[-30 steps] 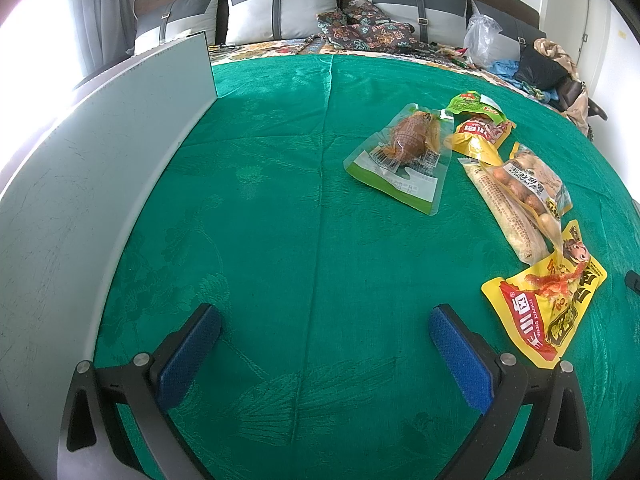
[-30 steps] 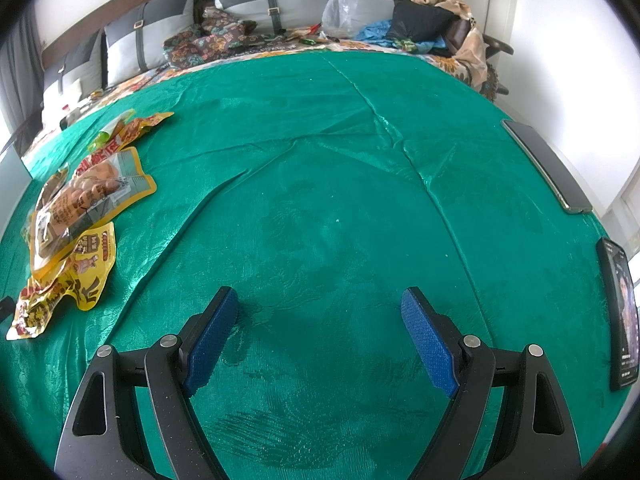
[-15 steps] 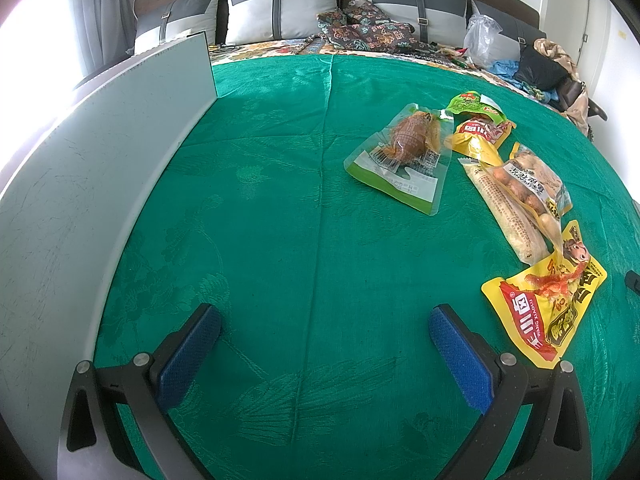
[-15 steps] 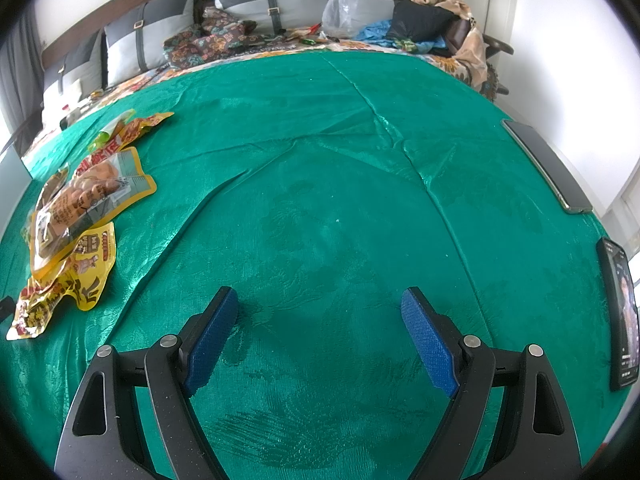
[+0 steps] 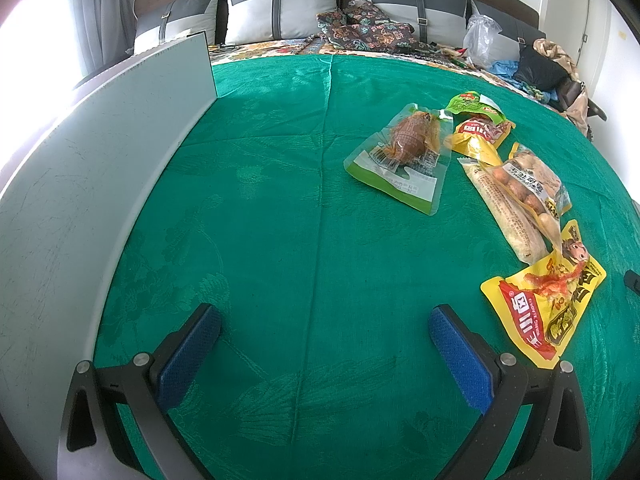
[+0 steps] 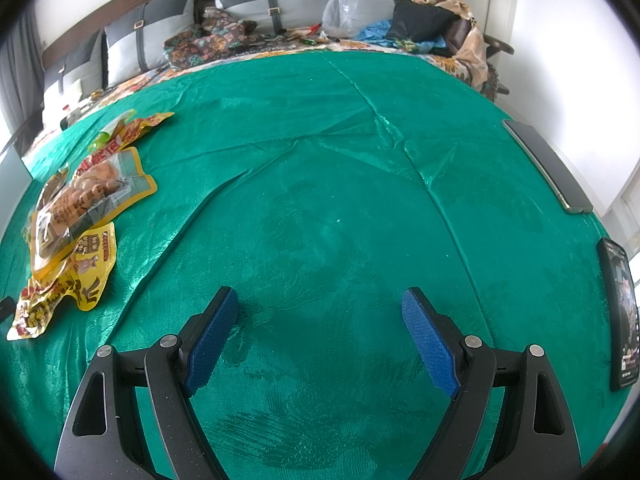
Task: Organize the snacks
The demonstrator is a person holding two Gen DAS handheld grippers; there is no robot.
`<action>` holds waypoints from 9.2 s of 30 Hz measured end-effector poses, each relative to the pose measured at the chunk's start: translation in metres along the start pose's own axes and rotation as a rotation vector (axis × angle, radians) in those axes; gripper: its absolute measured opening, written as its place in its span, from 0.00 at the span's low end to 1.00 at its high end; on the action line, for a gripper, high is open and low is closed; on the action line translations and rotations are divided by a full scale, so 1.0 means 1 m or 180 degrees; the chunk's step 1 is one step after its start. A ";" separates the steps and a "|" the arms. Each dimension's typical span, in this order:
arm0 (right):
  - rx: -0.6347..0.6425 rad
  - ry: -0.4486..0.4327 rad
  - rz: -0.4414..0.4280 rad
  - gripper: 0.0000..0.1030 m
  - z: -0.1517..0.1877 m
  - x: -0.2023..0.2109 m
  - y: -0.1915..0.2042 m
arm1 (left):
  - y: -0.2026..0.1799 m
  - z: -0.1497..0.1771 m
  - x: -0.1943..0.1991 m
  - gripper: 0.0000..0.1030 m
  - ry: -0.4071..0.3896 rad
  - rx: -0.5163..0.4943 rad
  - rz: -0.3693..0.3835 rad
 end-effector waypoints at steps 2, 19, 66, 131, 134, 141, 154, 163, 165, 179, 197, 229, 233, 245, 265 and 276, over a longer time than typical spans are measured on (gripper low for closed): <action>0.0000 0.0000 -0.0001 0.84 0.000 0.000 0.001 | -0.001 0.003 0.004 1.00 0.0076 -0.0045 0.0060; -0.0002 0.0000 -0.0002 0.84 0.000 0.000 0.001 | -0.157 -0.011 -0.007 0.87 0.0559 -0.1619 0.0857; -0.0005 0.0001 -0.0004 0.84 -0.001 -0.001 0.001 | -0.007 0.021 0.015 1.00 0.0073 -0.0104 0.0072; -0.0274 0.1235 -0.0318 0.89 -0.090 -0.066 0.235 | 0.018 0.007 0.013 1.00 0.0045 -0.0046 0.0047; -0.0287 0.0968 -0.0446 0.69 -0.089 -0.057 0.221 | 0.019 0.008 0.012 1.00 0.0043 -0.0042 0.0048; 0.0186 0.0906 -0.1000 0.58 -0.062 -0.029 0.155 | 0.019 0.008 0.012 1.00 0.0043 -0.0044 0.0044; 0.1211 0.0032 -0.0966 0.90 0.028 0.026 0.080 | 0.018 0.007 0.012 1.00 0.0040 -0.0039 0.0032; 0.1212 0.0028 -0.0926 0.91 0.022 0.022 0.083 | 0.018 0.008 0.011 1.00 0.0039 -0.0039 0.0033; 0.1213 0.0027 -0.0925 0.91 0.024 0.022 0.083 | 0.018 0.007 0.011 1.00 0.0039 -0.0039 0.0034; 0.1212 0.0028 -0.0927 0.91 0.024 0.022 0.082 | 0.018 0.007 0.011 1.00 0.0038 -0.0039 0.0036; 0.1209 0.0030 -0.0929 0.91 0.024 0.022 0.082 | 0.018 0.007 0.010 1.00 0.0036 -0.0037 0.0037; 0.1207 0.0032 -0.0933 0.91 0.023 0.022 0.081 | 0.017 0.007 0.010 1.00 0.0034 -0.0033 0.0039; 0.1206 0.0032 -0.0933 0.91 0.024 0.023 0.082 | 0.017 0.007 0.010 1.00 0.0034 -0.0033 0.0039; 0.1206 0.0032 -0.0933 0.91 0.023 0.023 0.082 | 0.017 0.007 0.010 1.00 0.0034 -0.0032 0.0039; 0.0941 0.0608 -0.0919 0.58 0.019 0.032 0.090 | -0.003 0.023 0.037 0.43 0.0374 -0.0292 0.0358; 0.0680 0.0440 -0.1375 0.59 0.024 0.082 0.102 | 0.005 0.017 0.073 0.38 0.0176 0.0403 0.0940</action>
Point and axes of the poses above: each gripper's, at about its wrist camera, not at the fingertips, and x roughly against the way its jaws point, y to its left, z to its underside, the point moved 6 cm from there along -x, roughly the way its jaws point, and after that the axes turned 1 degree about z, right-handed, at the moved point
